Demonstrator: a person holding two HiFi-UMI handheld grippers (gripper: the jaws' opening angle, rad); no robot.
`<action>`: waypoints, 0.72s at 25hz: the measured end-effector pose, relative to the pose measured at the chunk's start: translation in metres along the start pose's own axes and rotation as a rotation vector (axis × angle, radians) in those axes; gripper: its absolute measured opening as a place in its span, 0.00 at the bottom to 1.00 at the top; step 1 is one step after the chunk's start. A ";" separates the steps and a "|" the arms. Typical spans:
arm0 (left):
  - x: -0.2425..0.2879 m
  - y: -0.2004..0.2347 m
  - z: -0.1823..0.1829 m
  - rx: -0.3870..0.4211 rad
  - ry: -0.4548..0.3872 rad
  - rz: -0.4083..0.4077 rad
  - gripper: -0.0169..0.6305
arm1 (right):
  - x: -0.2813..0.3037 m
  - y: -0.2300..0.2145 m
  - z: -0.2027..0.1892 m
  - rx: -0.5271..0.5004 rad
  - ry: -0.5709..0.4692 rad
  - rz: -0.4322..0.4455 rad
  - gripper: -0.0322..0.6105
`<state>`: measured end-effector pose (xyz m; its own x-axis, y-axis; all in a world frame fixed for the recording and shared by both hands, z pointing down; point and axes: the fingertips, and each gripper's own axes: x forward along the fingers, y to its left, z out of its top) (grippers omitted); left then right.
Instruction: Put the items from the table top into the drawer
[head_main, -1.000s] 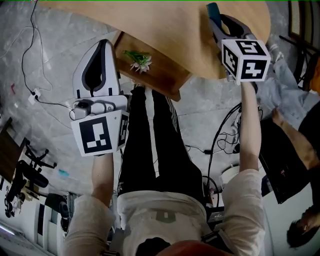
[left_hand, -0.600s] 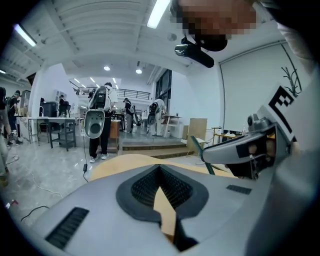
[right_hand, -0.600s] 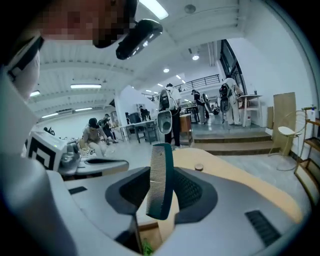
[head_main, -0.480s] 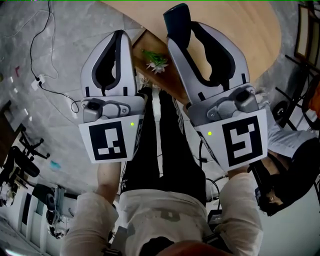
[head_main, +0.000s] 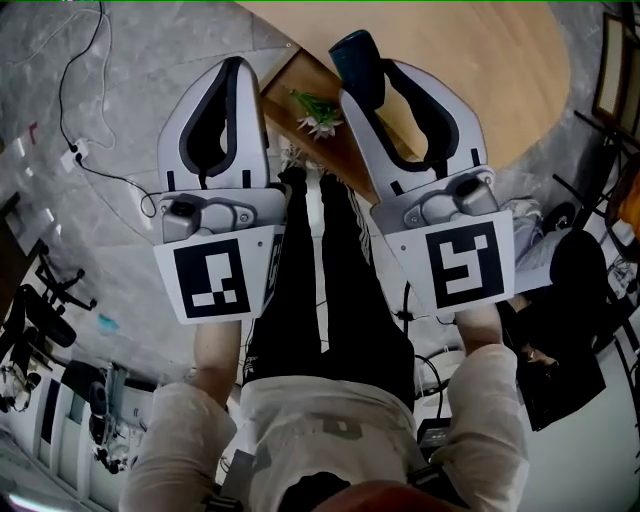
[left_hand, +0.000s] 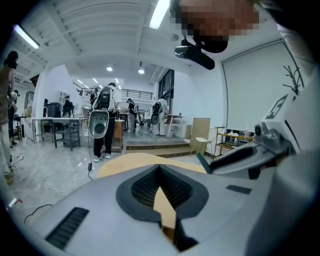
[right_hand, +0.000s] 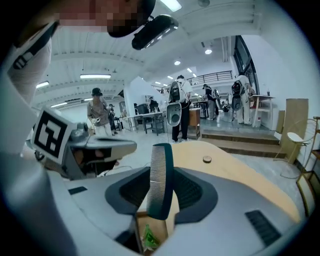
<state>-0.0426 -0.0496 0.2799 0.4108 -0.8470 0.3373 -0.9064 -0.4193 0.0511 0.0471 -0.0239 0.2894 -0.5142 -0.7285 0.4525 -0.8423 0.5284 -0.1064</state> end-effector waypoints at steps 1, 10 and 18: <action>0.000 0.000 -0.001 0.002 0.002 -0.001 0.04 | 0.001 0.004 -0.016 -0.017 0.035 0.009 0.28; 0.002 -0.001 -0.013 0.019 0.035 -0.017 0.04 | -0.005 0.027 -0.271 -0.020 0.593 0.036 0.28; 0.008 -0.005 -0.030 0.035 0.055 -0.024 0.04 | -0.004 0.016 -0.387 0.080 0.820 -0.081 0.28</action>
<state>-0.0377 -0.0446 0.3109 0.4255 -0.8177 0.3878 -0.8920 -0.4513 0.0271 0.0980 0.1565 0.6283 -0.1967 -0.1972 0.9604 -0.8965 0.4328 -0.0948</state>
